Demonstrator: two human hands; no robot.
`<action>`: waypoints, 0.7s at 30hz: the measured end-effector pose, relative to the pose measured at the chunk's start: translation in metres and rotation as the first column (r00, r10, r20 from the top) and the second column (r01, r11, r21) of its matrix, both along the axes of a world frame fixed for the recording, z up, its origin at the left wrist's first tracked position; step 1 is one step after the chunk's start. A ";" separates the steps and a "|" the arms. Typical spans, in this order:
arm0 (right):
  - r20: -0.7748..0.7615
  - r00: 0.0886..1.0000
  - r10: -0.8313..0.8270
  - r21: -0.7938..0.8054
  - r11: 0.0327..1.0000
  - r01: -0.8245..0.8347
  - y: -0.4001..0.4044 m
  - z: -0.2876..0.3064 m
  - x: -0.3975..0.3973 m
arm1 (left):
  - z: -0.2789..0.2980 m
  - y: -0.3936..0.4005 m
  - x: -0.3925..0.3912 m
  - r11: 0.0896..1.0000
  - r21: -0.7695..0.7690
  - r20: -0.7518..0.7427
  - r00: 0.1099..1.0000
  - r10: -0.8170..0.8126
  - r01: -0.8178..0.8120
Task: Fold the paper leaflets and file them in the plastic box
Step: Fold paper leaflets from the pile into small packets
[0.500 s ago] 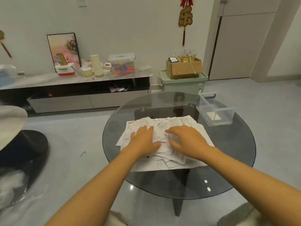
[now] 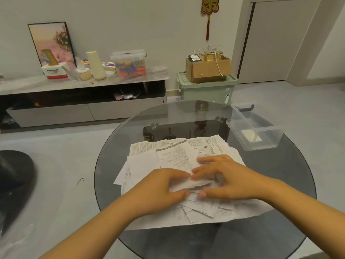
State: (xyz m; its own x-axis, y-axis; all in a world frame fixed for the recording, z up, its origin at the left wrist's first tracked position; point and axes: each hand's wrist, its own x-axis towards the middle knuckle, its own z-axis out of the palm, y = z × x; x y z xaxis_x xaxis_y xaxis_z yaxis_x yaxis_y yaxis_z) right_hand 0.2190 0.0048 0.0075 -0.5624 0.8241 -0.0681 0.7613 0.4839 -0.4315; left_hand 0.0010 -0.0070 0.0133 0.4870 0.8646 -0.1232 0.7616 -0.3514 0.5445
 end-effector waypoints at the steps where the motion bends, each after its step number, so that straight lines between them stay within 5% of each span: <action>1: -0.004 1.000 -0.013 0.000 1.000 0.013 0.000 -0.001 0.001 | 0.001 -0.001 0.000 1.000 -0.022 0.015 1.000 0.002 -0.002; 8: -0.107 0.984 -0.143 -0.015 0.990 0.142 -0.001 0.001 -0.003 | -0.003 0.000 0.002 0.988 -0.104 0.166 0.977 0.134 -0.118; 14: -0.334 0.888 -0.317 -0.131 0.948 0.289 -0.002 0.002 -0.015 | -0.005 0.004 0.002 0.945 -0.164 0.334 0.885 0.323 -0.283; 21: -0.388 0.779 -0.493 -0.193 0.870 0.454 0.010 -0.012 -0.028 | -0.017 0.013 0.004 0.889 -0.111 0.369 0.812 0.452 -0.445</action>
